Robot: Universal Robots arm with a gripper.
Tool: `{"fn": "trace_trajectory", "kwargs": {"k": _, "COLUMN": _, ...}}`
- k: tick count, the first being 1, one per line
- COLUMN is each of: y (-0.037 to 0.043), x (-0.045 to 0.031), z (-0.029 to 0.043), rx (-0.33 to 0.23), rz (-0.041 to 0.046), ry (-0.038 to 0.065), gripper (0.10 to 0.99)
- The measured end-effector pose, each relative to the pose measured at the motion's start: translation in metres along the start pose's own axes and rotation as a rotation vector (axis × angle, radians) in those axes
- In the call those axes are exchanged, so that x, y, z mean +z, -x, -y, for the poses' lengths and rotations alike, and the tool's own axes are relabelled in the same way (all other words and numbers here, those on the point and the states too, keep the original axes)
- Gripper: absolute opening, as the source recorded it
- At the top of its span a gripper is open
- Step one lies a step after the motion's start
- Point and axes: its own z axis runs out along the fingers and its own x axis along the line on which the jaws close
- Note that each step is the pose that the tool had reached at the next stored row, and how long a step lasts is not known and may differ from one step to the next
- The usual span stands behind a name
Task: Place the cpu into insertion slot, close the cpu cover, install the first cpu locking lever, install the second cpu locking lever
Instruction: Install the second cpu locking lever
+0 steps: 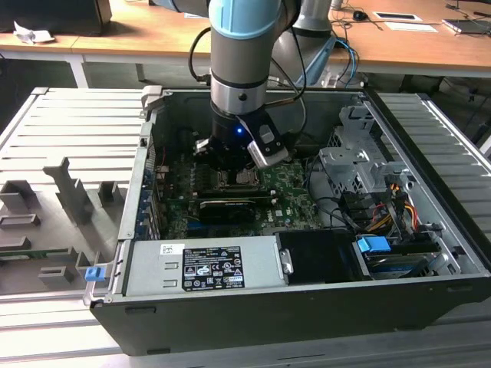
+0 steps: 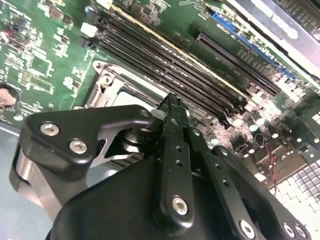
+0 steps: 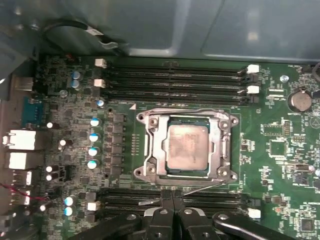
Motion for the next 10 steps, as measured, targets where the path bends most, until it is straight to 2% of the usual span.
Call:
{"fn": "trace_trajectory", "kwargs": {"k": 2, "y": -0.0010, "x": 0.0045, "z": 0.0004, "rx": -0.011, "rz": -0.0006, "ry": 0.010, "gripper": 0.106}}
{"fn": "trace_trajectory", "kwargs": {"k": 5, "y": -0.0031, "x": 0.0118, "z": 0.0010, "rx": -0.013, "rz": -0.0007, "ry": 0.012, "gripper": 0.106}}
{"fn": "trace_trajectory", "kwargs": {"k": 6, "y": -0.0054, "x": 0.0144, "z": 0.0014, "rx": -0.013, "rz": -0.0006, "ry": 0.019, "gripper": 0.106}}
{"fn": "trace_trajectory", "kwargs": {"k": 7, "y": -0.0074, "x": 0.0147, "z": 0.0024, "rx": -0.013, "rz": 0.0003, "ry": 0.035, "gripper": 0.106}}
{"fn": "trace_trajectory", "kwargs": {"k": 8, "y": -0.0087, "x": 0.0147, "z": 0.0038, "rx": -0.014, "rz": 0.0009, "ry": 0.044, "gripper": 0.106}}
{"fn": "trace_trajectory", "kwargs": {"k": 10, "y": -0.0108, "x": 0.0147, "z": 0.0075, "rx": -0.013, "rz": 0.0018, "ry": 0.059, "gripper": 0.106}}
